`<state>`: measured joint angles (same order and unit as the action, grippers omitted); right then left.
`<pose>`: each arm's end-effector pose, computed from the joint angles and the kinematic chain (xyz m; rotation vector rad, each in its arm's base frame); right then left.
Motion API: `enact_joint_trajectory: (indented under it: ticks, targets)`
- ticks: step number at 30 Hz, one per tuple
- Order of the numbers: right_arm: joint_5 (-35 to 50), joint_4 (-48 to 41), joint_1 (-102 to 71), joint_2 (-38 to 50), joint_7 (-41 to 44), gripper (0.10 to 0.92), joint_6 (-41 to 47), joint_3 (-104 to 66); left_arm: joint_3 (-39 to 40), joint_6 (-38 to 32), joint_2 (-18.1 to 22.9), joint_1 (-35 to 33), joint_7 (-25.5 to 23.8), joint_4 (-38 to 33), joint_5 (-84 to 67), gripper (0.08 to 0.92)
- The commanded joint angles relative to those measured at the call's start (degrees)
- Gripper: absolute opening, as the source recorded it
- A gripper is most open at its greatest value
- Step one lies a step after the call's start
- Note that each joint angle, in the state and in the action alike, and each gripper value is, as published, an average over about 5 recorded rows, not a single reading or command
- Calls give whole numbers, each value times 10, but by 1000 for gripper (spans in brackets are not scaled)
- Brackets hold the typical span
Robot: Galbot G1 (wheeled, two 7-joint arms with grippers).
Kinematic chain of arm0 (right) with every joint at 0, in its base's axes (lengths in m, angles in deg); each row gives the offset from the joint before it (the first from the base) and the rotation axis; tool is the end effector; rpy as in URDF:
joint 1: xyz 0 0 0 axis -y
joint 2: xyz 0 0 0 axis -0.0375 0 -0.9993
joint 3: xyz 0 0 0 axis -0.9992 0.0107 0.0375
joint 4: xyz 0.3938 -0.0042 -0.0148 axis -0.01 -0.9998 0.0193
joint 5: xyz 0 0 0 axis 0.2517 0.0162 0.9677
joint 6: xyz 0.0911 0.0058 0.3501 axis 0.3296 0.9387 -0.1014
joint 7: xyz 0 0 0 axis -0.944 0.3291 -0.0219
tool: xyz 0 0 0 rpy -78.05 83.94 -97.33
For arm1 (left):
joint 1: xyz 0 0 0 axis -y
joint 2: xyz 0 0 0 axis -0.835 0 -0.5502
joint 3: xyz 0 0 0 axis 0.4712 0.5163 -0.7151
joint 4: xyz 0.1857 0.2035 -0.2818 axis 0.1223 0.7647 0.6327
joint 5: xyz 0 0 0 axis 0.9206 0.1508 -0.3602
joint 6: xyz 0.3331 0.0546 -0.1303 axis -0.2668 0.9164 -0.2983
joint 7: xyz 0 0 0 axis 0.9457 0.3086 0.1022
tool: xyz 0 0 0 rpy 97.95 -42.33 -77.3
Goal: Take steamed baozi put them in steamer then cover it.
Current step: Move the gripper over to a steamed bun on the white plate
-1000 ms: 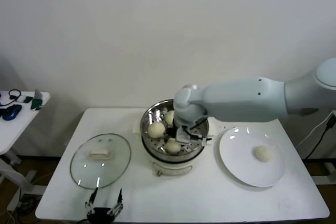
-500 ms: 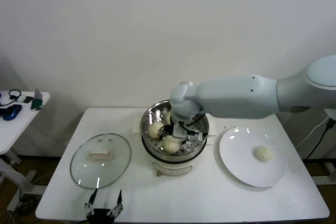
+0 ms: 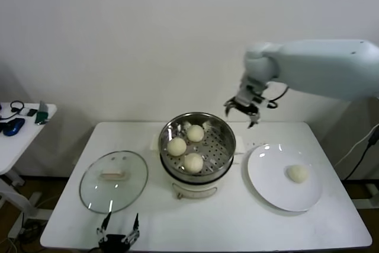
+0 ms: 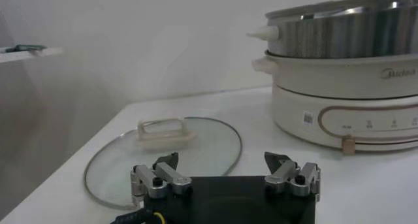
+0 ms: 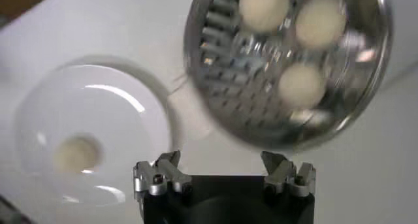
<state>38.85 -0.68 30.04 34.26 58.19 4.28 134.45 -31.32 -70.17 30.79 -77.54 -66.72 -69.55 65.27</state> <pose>0.5876 -0.0698 0.0265 1.5794 -0.8925 1.9096 0.0530 0.0286 -0.4341 0.0136 -2.8471 -0.1607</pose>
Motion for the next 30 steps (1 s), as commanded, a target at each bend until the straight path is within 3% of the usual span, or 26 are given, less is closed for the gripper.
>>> enact_joint_trajectory:
  ticks: [1, 11, 30]
  targets:
    - [42, -13, -28, 223, 14, 823, 128, 61, 2, 5, 3, 7, -1, -3, -3, 823]
    - [-100, -75, -283, 273, -20, 823, 145, -148, -3, 4, 4, 6, -2, -7, -7, 823]
    - [-123, -187, -472, 190, -41, 823, 148, -322, -9, -3, 9, -6, 0, -8, -8, 823]
